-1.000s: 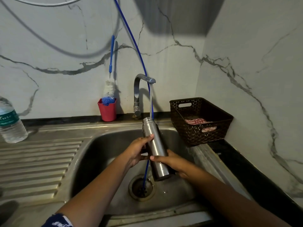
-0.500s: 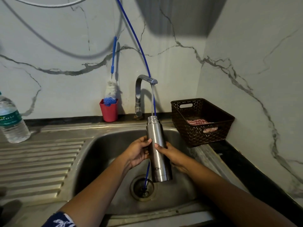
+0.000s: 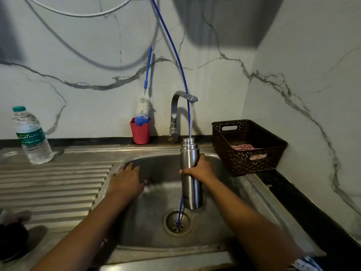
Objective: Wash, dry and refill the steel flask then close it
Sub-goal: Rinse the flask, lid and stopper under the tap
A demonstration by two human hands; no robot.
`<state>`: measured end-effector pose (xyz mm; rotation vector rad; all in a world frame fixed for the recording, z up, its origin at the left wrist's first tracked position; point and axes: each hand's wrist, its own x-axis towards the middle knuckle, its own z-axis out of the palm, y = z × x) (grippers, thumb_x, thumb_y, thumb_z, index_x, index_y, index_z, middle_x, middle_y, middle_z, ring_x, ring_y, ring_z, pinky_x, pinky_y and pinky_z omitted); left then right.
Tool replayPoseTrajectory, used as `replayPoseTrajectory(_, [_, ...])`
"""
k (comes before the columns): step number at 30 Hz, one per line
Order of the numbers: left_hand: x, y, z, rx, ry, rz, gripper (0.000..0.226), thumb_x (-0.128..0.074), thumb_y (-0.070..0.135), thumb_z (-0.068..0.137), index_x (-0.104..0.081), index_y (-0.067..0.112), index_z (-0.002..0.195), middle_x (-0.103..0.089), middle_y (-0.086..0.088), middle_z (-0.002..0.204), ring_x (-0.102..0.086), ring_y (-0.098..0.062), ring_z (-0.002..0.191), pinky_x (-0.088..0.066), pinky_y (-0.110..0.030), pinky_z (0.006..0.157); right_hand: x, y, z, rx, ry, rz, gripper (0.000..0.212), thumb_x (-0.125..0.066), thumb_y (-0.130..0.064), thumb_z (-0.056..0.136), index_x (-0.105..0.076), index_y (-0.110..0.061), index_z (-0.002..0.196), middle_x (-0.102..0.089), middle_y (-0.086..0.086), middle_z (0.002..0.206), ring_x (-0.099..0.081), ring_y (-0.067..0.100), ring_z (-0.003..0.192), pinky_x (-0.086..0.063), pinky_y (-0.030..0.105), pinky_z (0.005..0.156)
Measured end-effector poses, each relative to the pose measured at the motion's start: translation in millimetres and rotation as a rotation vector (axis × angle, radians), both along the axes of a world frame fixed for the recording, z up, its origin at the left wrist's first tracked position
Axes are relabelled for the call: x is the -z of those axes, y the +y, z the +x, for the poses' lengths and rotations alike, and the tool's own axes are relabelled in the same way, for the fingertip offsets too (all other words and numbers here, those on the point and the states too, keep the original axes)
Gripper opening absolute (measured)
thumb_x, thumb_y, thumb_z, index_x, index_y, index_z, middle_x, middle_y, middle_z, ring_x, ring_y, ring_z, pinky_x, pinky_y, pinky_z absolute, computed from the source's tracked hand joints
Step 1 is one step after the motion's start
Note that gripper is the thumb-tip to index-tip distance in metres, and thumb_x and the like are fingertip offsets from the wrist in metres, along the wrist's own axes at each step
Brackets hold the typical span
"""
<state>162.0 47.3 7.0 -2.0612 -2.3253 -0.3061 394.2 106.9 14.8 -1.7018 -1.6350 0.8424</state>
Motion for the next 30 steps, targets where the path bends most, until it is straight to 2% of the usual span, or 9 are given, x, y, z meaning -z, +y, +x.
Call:
replayPoseTrajectory(3, [9.9, -15.6, -22.4, -0.158, 0.026, -0.078, 0.074, -0.046, 0.056, 0.090, -0.019, 0.023, 0.150, -0.017, -0.005, 0.158, -0.016, -0.028, 0.145, -0.021, -0.050, 0.114, 17.2, 0.0, -0.9, 0.037, -0.067, -0.002, 0.098, -0.087, -0.042, 0.051, -0.034, -0.021, 0.130, -0.056, 0.008, 0.126, -0.057, 0.029, 0.110, -0.048, 0.048, 0.093])
replayPoseTrajectory(5, [12.2, -18.8, -27.5, -0.206, -0.007, -0.134, 0.076, -0.043, 0.060, 0.090, -0.016, 0.022, 0.151, -0.014, -0.006, 0.159, -0.013, -0.027, 0.146, -0.018, -0.050, 0.115, 13.3, 0.7, -1.6, 0.067, -0.078, 0.034, 0.094, -0.086, -0.042, 0.054, -0.034, -0.021, 0.129, -0.056, 0.008, 0.125, -0.057, 0.030, 0.110, -0.048, 0.049, 0.092])
replayPoseTrajectory(8, [11.9, -15.3, -29.1, -0.219, -0.020, -0.142, 0.076, -0.040, 0.060, 0.091, -0.017, 0.020, 0.151, -0.013, -0.004, 0.160, -0.012, -0.025, 0.146, -0.019, -0.048, 0.115, 5.2, 3.7, -4.5, 0.094, -0.074, 0.095, 0.085, -0.084, -0.040, 0.060, -0.034, -0.021, 0.125, -0.057, 0.009, 0.122, -0.058, 0.030, 0.108, -0.049, 0.048, 0.091])
replayPoseTrajectory(12, [13.8, -14.6, -34.2, -0.225, 0.004, -0.101, 0.071, -0.037, 0.056, 0.094, -0.017, 0.019, 0.152, -0.013, -0.001, 0.160, -0.013, -0.021, 0.147, -0.020, -0.045, 0.115, 20.9, 2.3, -5.7, 0.065, -0.141, 0.014, 0.094, -0.086, -0.040, 0.057, -0.032, -0.020, 0.132, -0.054, 0.010, 0.128, -0.055, 0.031, 0.113, -0.047, 0.050, 0.093])
replayPoseTrajectory(16, [14.5, -13.8, -36.4, -0.222, 0.013, -0.097, 0.070, -0.038, 0.053, 0.095, -0.015, 0.018, 0.152, -0.013, 0.000, 0.160, -0.013, -0.021, 0.147, -0.021, -0.045, 0.114, 9.7, 10.7, -2.0, 0.083, -0.059, 0.114, 0.085, -0.084, -0.035, 0.062, -0.034, -0.018, 0.129, -0.056, 0.009, 0.126, -0.057, 0.030, 0.111, -0.048, 0.042, 0.091])
replayPoseTrajectory(21, [16.2, -12.7, -35.1, -0.232, 0.018, -0.093, 0.069, -0.038, 0.051, 0.096, -0.015, 0.018, 0.152, -0.013, 0.001, 0.160, -0.012, -0.019, 0.147, -0.020, -0.045, 0.114, 19.2, 3.6, -2.2, 0.055, -0.099, 0.000, 0.089, -0.085, -0.033, 0.062, -0.033, -0.019, 0.133, -0.053, 0.010, 0.129, -0.055, 0.030, 0.113, -0.047, 0.043, 0.092])
replayPoseTrajectory(25, [16.3, -12.2, -37.8, -0.216, 0.031, -0.104, 0.065, -0.039, 0.039, 0.096, -0.013, 0.019, 0.152, -0.010, 0.002, 0.161, -0.010, -0.019, 0.147, -0.019, -0.045, 0.114, 5.2, 10.2, 1.7, 0.109, -0.015, 0.125, 0.086, -0.084, -0.036, 0.064, -0.034, -0.017, 0.132, -0.055, 0.008, 0.127, -0.056, 0.030, 0.111, -0.046, 0.039, 0.090])
replayPoseTrajectory(28, [17.0, -13.7, -41.0, -0.205, 0.027, -0.102, 0.062, -0.037, 0.030, 0.096, -0.013, 0.020, 0.152, -0.010, 0.004, 0.161, -0.010, -0.018, 0.147, -0.018, -0.045, 0.115, 15.0, 3.2, -1.0, 0.068, -0.121, 0.017, 0.089, -0.085, -0.037, 0.061, -0.034, -0.019, 0.132, -0.055, 0.010, 0.128, -0.057, 0.030, 0.111, -0.048, 0.044, 0.092])
replayPoseTrajectory(30, [17.0, -13.7, -43.8, -0.188, 0.036, -0.095, 0.062, -0.039, 0.030, 0.096, -0.015, 0.021, 0.152, -0.012, 0.004, 0.160, -0.012, -0.019, 0.147, -0.020, -0.045, 0.114, 12.0, 2.2, 0.5, 0.058, -0.132, 0.058, 0.085, -0.085, -0.036, 0.062, -0.036, -0.019, 0.130, -0.056, 0.009, 0.126, -0.058, 0.029, 0.109, -0.048, 0.040, 0.090])
